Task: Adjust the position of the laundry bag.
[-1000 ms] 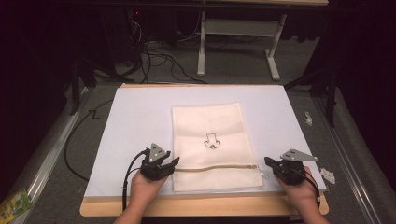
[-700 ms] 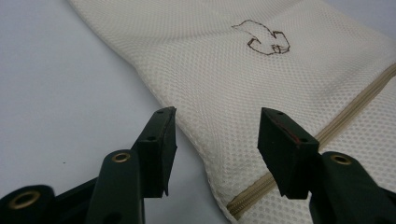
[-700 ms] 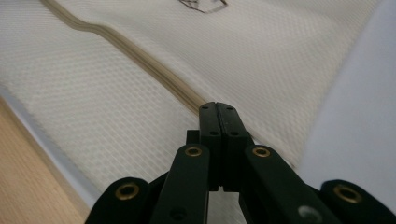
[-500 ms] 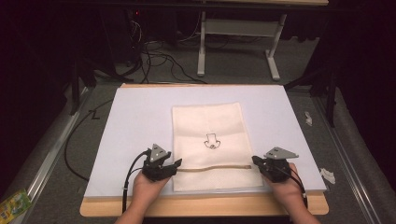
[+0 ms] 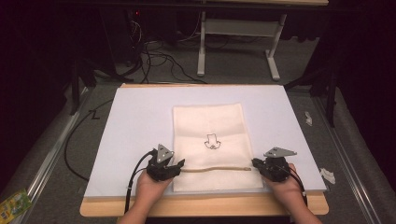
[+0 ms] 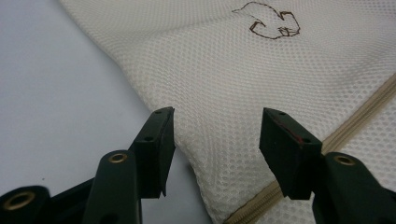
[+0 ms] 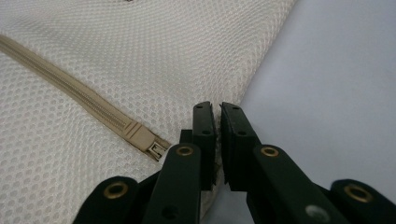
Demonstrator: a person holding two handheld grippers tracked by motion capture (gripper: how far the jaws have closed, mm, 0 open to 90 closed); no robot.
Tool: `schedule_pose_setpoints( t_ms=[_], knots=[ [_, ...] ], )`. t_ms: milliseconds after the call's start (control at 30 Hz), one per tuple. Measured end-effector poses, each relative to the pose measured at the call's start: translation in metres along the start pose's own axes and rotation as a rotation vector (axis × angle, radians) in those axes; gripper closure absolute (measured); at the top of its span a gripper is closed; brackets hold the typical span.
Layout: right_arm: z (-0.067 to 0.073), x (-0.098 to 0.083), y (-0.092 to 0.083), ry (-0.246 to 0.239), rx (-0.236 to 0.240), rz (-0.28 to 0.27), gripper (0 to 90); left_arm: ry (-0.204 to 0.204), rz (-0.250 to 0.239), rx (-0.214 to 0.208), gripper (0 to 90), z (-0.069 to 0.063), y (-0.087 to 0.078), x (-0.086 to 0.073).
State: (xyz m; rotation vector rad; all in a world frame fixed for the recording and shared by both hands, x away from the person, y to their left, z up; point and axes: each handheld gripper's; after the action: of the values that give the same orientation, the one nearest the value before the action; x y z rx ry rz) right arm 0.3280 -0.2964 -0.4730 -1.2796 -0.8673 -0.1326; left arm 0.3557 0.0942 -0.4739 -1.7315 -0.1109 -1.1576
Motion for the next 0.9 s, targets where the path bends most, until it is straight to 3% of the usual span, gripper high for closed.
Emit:
schedule_pose_setpoints(
  t_ms=[200, 267, 367, 467, 733, 900],
  knots=[
    [0.003, -0.011, -0.013, -0.016, 0.006, 0.005, 85.0, 0.019, -0.026, 0.004, 45.4, 0.001, -0.007, -0.001],
    [0.001, -0.015, -0.022, 0.009, 0.027, -0.027, 74.2, 0.044, -0.046, 0.008, 44.1, 0.001, -0.009, -0.002],
    [-0.001, -0.016, -0.026, 0.029, 0.037, -0.034, 68.4, 0.056, -0.055, 0.010, 42.8, -0.001, -0.010, -0.002],
    [-0.002, -0.019, -0.025, 0.068, 0.043, -0.009, 55.8, 0.069, -0.063, 0.007, 41.4, -0.004, -0.011, -0.002],
    [0.000, -0.021, -0.020, 0.084, 0.103, 0.022, 52.8, 0.128, -0.091, -0.012, 39.9, -0.014, -0.012, -0.003],
    [0.002, -0.023, -0.022, 0.061, 0.087, 0.011, 57.6, 0.141, -0.090, -0.023, 39.1, -0.016, -0.011, -0.003]
  ],
)
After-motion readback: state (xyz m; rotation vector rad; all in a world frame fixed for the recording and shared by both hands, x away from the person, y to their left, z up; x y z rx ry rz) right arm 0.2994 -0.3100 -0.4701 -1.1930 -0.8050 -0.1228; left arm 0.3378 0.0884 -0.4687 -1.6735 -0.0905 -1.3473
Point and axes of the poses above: each handheld gripper's, and its own axes: y roughly forward along the jaws, x roughly out of its top, z roughly to its left, and after that the axes turned 6 degrees about z, right-handed
